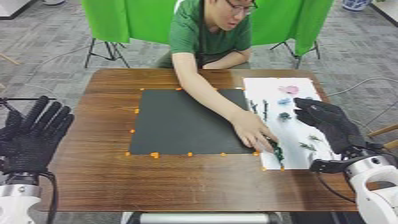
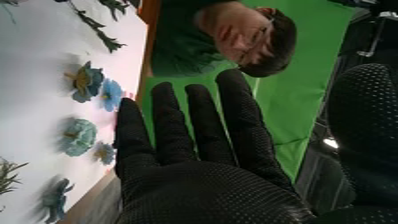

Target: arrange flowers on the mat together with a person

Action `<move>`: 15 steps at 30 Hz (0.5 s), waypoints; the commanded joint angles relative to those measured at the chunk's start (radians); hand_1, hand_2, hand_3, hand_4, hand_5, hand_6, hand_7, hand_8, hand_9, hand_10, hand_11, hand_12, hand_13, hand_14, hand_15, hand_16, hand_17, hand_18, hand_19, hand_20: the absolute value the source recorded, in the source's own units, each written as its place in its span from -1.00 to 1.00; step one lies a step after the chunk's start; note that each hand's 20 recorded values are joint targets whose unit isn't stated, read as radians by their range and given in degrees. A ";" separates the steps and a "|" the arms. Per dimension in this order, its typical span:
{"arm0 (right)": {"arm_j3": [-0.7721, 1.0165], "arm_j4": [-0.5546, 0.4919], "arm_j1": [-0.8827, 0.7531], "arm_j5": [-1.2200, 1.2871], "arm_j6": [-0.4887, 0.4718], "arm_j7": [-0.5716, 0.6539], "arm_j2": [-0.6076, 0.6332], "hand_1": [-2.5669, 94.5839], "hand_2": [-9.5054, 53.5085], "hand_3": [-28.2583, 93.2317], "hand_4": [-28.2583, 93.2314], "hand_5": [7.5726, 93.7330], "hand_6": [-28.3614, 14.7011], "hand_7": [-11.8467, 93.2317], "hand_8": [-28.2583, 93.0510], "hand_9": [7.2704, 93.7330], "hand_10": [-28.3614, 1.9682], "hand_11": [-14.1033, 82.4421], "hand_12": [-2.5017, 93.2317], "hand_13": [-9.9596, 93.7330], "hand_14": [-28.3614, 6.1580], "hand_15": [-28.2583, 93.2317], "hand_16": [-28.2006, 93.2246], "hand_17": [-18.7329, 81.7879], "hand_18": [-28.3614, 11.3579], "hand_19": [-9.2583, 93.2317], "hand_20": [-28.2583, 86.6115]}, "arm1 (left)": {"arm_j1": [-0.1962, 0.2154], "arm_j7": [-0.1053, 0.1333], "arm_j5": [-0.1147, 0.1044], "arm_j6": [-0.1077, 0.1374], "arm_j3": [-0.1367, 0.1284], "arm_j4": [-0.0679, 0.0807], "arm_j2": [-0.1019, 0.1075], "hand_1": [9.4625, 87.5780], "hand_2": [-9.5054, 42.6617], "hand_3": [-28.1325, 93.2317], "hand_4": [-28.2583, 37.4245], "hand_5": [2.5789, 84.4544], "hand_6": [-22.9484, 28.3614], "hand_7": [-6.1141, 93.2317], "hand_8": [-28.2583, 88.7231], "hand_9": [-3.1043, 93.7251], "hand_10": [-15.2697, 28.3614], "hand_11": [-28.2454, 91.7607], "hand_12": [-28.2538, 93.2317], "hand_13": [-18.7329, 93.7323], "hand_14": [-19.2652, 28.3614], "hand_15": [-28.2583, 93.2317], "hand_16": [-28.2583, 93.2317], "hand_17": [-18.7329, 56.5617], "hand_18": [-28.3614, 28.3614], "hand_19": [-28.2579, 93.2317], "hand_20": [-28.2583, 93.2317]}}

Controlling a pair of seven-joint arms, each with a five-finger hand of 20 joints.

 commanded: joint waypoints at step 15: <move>0.022 -0.007 -0.029 0.012 -0.002 -0.008 -0.003 -0.48 -0.66 0.61 -0.86 -0.16 0.08 -0.53 -0.69 -0.31 -0.11 -0.64 -0.66 -0.22 -0.19 -0.40 -0.18 -0.38 -0.43 -0.58 -0.18 | 0.015 -0.003 -0.018 0.015 0.002 -0.003 -0.007 -0.57 -0.20 0.61 -1.00 0.03 0.13 -0.71 -0.67 -0.11 0.34 -0.30 -0.41 -0.17 0.38 -0.13 -0.64 -0.55 0.39 -0.17 -0.35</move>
